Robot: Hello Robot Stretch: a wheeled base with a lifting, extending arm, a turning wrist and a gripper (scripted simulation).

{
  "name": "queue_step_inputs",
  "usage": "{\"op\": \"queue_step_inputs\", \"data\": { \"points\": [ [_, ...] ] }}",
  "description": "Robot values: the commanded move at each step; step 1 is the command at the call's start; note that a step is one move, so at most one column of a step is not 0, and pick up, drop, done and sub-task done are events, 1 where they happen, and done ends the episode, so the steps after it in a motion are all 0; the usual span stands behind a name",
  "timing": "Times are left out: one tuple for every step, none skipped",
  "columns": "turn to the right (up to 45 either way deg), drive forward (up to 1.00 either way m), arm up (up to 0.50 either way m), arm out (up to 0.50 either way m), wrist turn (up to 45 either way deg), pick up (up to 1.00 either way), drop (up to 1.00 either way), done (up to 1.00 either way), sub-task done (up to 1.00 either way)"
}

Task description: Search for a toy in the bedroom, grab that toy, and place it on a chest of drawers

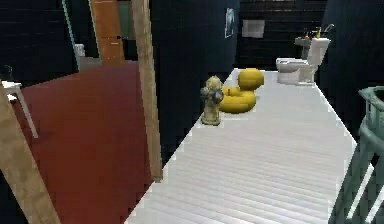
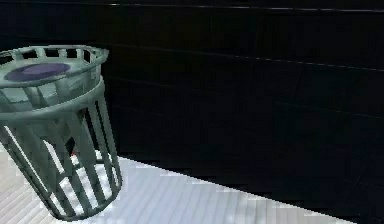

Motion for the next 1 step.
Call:
{"op": "queue_step_inputs", "data": {
  "points": [
    [0.0, 0.55, 0.00, 0.00, 0.0, 0.00, 0.00, 0.00, 0.00]
  ]
}}
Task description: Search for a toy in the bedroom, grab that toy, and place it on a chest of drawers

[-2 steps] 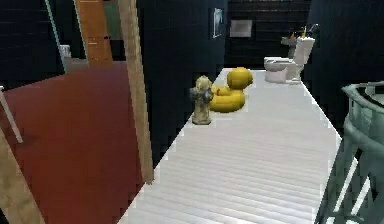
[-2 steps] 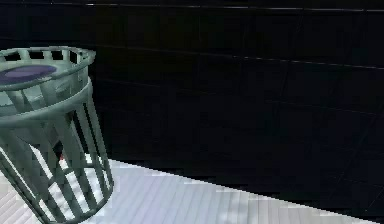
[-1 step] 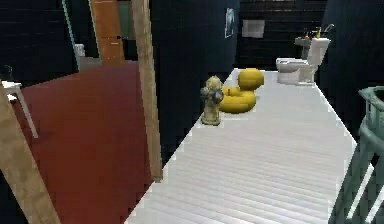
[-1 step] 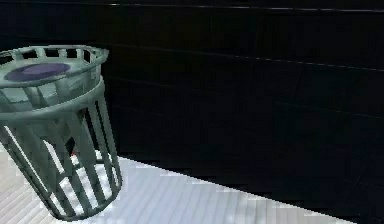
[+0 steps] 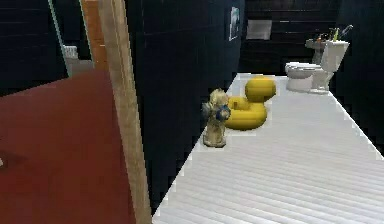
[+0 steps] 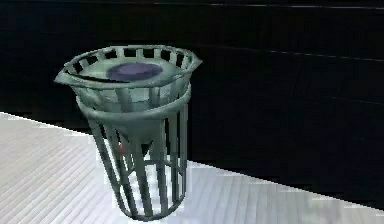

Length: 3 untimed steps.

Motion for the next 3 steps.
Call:
{"op": "queue_step_inputs", "data": {
  "points": [
    [-24.0, 0.00, 0.00, 0.00, 0.0, 0.00, 0.00, 0.00, 0.00],
    [0.0, 0.65, 0.00, 0.00, 0.0, 0.00, 0.00, 0.00, 0.00],
    [-45.0, 0.00, 0.00, 0.00, 0.0, 0.00, 0.00, 0.00, 0.00]
  ]
}}
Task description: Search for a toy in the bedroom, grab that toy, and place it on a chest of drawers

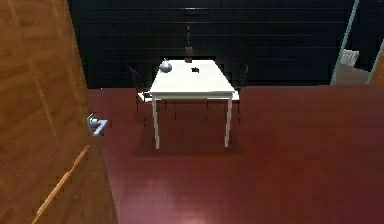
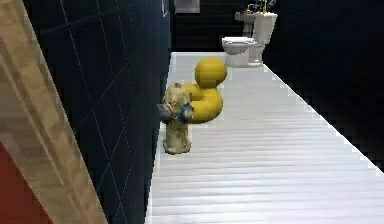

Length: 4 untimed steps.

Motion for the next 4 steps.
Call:
{"op": "queue_step_inputs", "data": {
  "points": [
    [0.0, 0.60, 0.00, 0.00, 0.0, 0.00, 0.00, 0.00, 0.00],
    [15.0, 0.00, 0.00, 0.00, 0.0, 0.00, 0.00, 0.00, 0.00],
    [0.0, 0.80, 0.00, 0.00, 0.0, 0.00, 0.00, 0.00, 0.00],
    [-45.0, 0.00, 0.00, 0.00, 0.0, 0.00, 0.00, 0.00, 0.00]
  ]
}}
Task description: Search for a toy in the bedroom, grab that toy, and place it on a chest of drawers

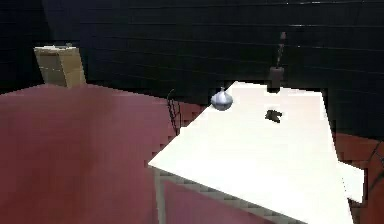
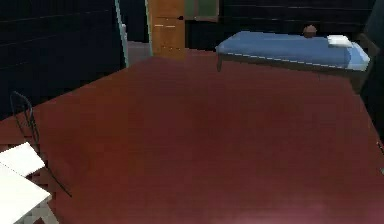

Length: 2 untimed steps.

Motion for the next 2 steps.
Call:
{"op": "queue_step_inputs", "data": {
  "points": [
    [-45.0, 0.00, 0.00, 0.00, 0.0, 0.00, 0.00, 0.00, 0.00],
    [-3.0, 0.00, 0.00, 0.00, 0.0, 0.00, 0.00, 0.00, 0.00]
  ]
}}
